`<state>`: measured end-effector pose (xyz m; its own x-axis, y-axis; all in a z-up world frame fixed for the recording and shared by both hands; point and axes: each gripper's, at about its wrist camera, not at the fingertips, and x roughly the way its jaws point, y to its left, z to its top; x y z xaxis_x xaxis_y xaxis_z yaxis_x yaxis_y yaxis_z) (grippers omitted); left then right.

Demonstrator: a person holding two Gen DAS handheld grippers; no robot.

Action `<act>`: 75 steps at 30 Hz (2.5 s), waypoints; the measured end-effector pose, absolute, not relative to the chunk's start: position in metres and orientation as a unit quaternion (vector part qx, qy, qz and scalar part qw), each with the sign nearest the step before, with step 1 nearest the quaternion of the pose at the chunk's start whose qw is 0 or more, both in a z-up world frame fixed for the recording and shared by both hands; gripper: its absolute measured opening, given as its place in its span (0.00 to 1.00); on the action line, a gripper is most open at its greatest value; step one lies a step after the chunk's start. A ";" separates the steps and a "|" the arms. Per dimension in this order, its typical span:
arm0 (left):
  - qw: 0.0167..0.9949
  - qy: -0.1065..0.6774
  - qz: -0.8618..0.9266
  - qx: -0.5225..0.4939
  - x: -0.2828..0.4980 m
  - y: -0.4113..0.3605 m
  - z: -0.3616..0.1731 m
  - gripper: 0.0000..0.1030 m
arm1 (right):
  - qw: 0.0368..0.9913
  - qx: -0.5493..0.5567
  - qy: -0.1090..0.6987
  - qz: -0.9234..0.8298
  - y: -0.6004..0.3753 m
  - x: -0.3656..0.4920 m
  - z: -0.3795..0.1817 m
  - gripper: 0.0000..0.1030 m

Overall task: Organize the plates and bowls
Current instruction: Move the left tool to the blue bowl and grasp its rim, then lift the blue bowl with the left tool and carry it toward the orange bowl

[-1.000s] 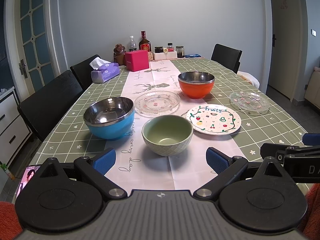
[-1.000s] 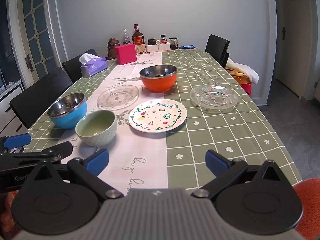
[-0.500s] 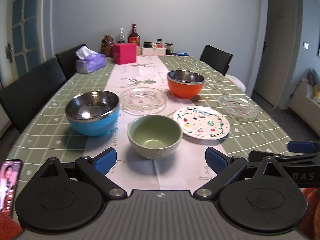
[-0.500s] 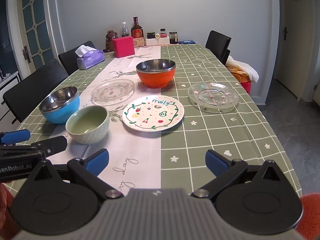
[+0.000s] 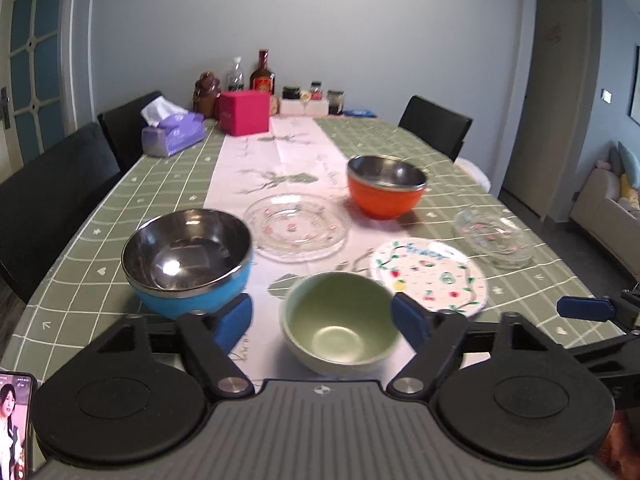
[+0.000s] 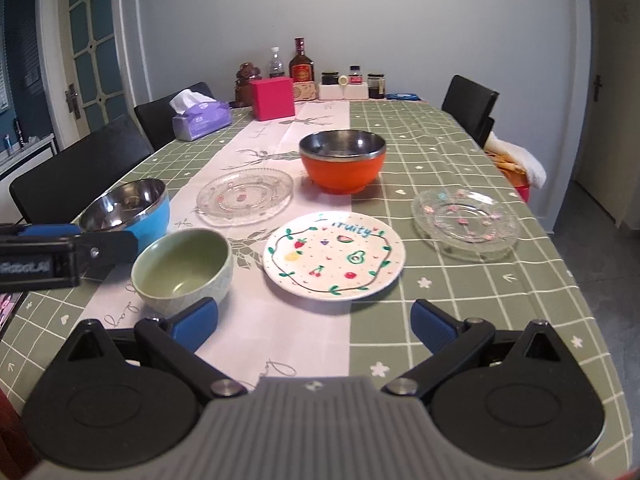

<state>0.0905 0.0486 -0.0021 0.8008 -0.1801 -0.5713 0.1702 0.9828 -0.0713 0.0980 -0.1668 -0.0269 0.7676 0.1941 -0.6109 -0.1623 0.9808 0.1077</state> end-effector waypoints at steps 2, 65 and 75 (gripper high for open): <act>0.946 0.312 -0.091 -0.017 0.101 0.056 -0.007 0.79 | 0.932 0.036 0.342 0.110 -0.164 0.108 -0.028 0.95; 0.895 0.427 0.055 -0.113 0.211 0.184 -0.028 0.26 | 0.842 0.139 0.476 0.212 -0.016 0.280 -0.039 0.31; 0.894 0.432 0.063 -0.098 0.209 0.177 -0.025 0.12 | 0.838 0.144 0.485 0.204 -0.013 0.278 -0.039 0.17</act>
